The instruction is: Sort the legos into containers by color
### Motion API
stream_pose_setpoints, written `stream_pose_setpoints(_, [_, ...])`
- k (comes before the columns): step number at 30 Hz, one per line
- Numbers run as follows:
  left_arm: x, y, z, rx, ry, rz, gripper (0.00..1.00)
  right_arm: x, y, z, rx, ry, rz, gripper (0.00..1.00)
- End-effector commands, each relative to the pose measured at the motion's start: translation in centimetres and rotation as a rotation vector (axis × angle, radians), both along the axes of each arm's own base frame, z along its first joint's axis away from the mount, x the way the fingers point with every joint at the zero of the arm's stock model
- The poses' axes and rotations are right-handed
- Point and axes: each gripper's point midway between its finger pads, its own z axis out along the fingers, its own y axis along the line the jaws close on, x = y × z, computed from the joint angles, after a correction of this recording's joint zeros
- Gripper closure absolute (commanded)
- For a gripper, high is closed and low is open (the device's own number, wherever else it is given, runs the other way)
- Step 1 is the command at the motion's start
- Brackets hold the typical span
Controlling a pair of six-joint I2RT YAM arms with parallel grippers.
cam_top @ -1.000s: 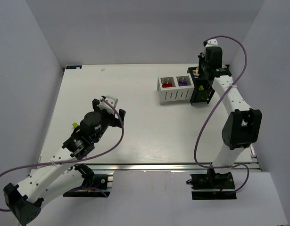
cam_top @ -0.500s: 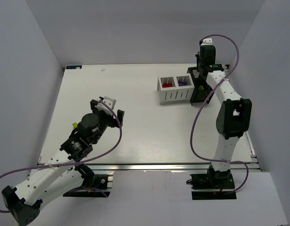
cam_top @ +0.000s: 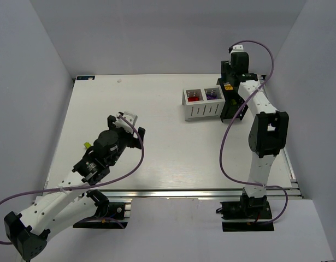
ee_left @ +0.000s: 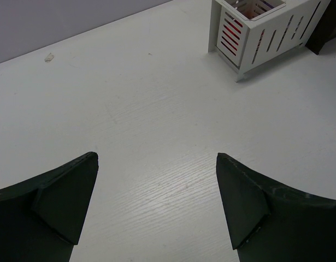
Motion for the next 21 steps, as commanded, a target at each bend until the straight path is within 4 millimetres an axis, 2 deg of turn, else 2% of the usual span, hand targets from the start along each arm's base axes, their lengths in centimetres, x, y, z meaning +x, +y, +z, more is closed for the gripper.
stream_pose_setpoints(1, [0.0,0.2,-0.3,0.01,0.002,0.003,0.02,0.5,-0.1,4.5,0.046,-0.102,0.009,0.27])
stream_pose_setpoints(2, [0.0,0.1,-0.4,0.01,0.004,0.0,0.02,-0.4,-0.2,6.7,0.06,-0.139,0.017,0.27])
stream_pose_setpoints(3, [-0.1,-0.1,-0.4,0.009,0.007,-0.015,0.02,-1.1,0.7,5.9,0.095,-0.118,0.08,0.26])
stream_pose_setpoints(4, [-0.1,-0.4,-0.6,0.01,0.012,-0.029,0.02,-2.1,1.3,6.4,0.106,-0.119,0.142,0.25])
stream_pose_setpoints(5, [-0.1,-0.7,-0.8,0.011,0.022,-0.042,0.02,-4.2,2.3,9.6,0.127,-0.169,0.226,0.23])
stream_pose_setpoints(6, [-0.1,-1.1,-1.1,0.01,0.033,-0.057,0.02,-5.8,3.7,9.9,0.149,-0.159,0.324,0.22])
stream_pose_setpoints(7, [-0.1,-2.2,-1.8,0.011,0.068,-0.101,0.02,-8.8,6.7,7.7,0.19,-0.104,0.564,0.22])
stream_pose_setpoints(8, [-0.1,-2.8,-2.1,0.012,0.09,-0.118,0.02,-12.4,8.2,10.6,0.193,-0.167,0.706,0.22])
stream_pose_setpoints(9, [-0.1,-3.2,-2.9,0.023,0.131,-0.132,0.02,-15.9,10.8,10.8,0.245,-0.172,0.908,0.22])
stream_pose_setpoints(10, [-0.1,-3.9,-3.4,-0.001,0.174,-0.143,0.02,-19.1,11.6,8.2,0.282,-0.108,0.995,0.23])
stream_pose_setpoints(11, [0.6,-4.3,-3.9,0.013,0.212,-0.135,0.02,-22.3,12.2,9.8,0.235,-0.171,1.116,0.24])
stream_pose_setpoints(14, [1.0,-4.3,-5.0,0.022,0.29,-0.089,0.02,-29.4,13.8,8.0,0.327,-0.114,1.304,0.25])
stream_pose_setpoints(17, [1.8,-2.5,-5.5,0.015,0.297,0.049,0.02,-31.9,13.7,6.4,0.354,-0.074,1.329,0.26])
stream_pose_setpoints(21, [2.1,-1.3,-4.9,-0.01,0.278,0.131,0.02,-32.8,13.4,5.6,0.375,-0.061,1.301,0.28])
